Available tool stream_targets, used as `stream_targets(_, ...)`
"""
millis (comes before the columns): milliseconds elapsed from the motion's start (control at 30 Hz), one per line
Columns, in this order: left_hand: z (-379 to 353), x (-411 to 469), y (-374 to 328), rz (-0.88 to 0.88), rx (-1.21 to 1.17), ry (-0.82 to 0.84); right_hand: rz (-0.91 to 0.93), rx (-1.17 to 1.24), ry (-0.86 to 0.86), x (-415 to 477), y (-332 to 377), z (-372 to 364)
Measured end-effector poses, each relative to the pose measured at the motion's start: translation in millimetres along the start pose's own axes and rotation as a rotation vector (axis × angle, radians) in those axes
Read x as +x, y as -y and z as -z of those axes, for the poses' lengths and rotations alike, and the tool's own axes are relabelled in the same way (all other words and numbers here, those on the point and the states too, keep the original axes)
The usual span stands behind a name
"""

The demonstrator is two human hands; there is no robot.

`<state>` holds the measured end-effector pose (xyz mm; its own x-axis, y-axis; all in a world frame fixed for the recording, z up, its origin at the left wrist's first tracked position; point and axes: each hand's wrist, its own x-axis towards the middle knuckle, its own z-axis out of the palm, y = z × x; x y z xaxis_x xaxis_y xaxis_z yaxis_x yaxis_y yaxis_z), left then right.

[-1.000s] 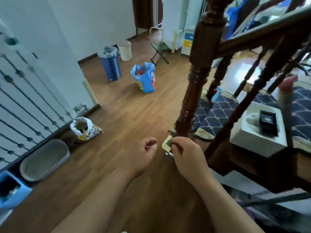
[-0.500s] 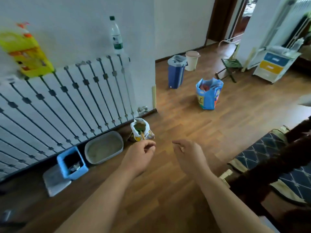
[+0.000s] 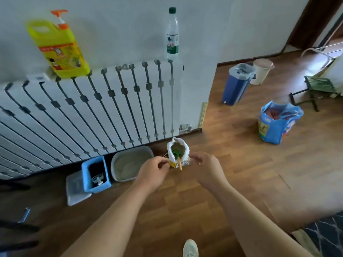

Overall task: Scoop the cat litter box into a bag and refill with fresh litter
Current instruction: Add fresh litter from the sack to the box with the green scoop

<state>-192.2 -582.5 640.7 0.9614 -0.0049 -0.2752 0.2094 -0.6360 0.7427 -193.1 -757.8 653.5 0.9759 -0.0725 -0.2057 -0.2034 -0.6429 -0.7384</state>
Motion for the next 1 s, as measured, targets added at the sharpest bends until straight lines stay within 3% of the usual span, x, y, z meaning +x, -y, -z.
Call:
stream_targets(367, -10, 157, 36, 0.103, 0.061, 0.048, -0.142, 0.017, 0.079, 154, -29, -42)
stream_targets(633, -35, 313, 89, 0.141, 0.100, 0.201, -0.324, 0.045, 0.038, 270, -67, -115)
stream_targets(1000, -144, 468, 197, 0.234, 0.113, 0.283, -0.483, -0.016, 0.063, 394, -198, -233)
